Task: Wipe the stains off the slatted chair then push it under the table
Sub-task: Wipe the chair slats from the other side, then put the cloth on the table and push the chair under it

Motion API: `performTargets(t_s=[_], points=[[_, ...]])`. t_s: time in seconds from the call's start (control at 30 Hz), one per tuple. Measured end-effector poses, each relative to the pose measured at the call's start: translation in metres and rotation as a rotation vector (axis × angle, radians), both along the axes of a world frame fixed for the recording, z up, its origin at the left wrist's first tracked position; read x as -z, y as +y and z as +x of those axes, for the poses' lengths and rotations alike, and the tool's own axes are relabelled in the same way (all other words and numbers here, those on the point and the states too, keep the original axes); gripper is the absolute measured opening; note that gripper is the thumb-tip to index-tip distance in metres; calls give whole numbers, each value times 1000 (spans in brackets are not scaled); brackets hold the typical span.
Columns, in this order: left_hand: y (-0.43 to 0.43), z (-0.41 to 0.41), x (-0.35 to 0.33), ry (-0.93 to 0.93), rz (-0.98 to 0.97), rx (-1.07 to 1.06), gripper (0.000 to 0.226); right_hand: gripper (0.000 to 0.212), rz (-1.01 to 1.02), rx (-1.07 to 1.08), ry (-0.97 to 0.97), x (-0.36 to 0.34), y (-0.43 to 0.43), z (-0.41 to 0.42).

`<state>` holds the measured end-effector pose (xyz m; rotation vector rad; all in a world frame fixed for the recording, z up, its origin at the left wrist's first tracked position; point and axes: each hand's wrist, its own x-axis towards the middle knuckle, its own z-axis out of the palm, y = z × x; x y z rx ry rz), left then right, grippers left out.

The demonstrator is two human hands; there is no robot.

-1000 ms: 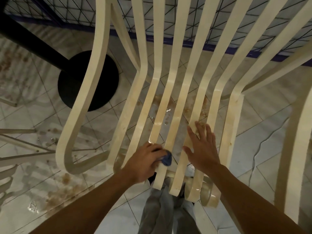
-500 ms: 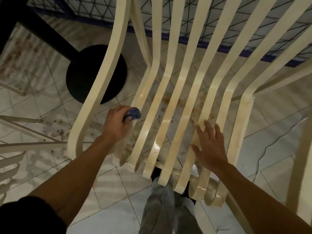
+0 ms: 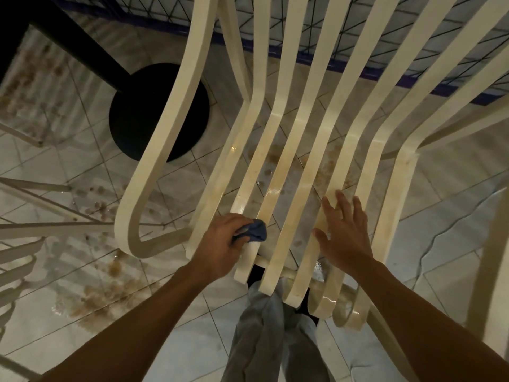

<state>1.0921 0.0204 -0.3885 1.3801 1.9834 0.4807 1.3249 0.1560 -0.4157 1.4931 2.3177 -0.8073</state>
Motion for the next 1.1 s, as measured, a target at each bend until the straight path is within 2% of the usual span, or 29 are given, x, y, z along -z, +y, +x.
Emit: performTargets(t_s=[0.13, 0.27, 0.4, 0.5, 0.6, 0.7, 0.73, 0.83, 0.97, 1.1], points=[[-10, 18, 8, 136, 36, 182, 35, 75, -12, -7, -20, 2, 2, 1], [-40, 29, 4, 148, 27, 196, 37, 75, -19, -7, -10, 0, 2, 1], [-60, 32, -3, -27, -216, 81, 32, 77, -121, -16, -24, -5, -4, 4], [-65, 37, -33, -179, -331, -114, 31, 64, -259, 13, 22, -29, -16, 6], [-66, 35, -84, -299, -225, -335, 32, 39, -519, 171, 197, -84, -35, -6], [-59, 30, -150, -328, -68, -475, 30, 19, -723, 325, 356, -140, -57, -17], [-58, 29, -174, -339, -21, -513, 29, 17, -822, 402, 423, -162, -63, -22], [-58, 26, -243, -397, 98, -586, 25, 31, -1087, 591, 624, -237, -80, -49], [-69, 19, -311, -395, 234, -690, 20, 39, -1037, 491, 734, -320, -97, -92], [-84, 5, -348, -351, 318, -735, 21, 29, -915, 423, 790, -369, -109, -128]])
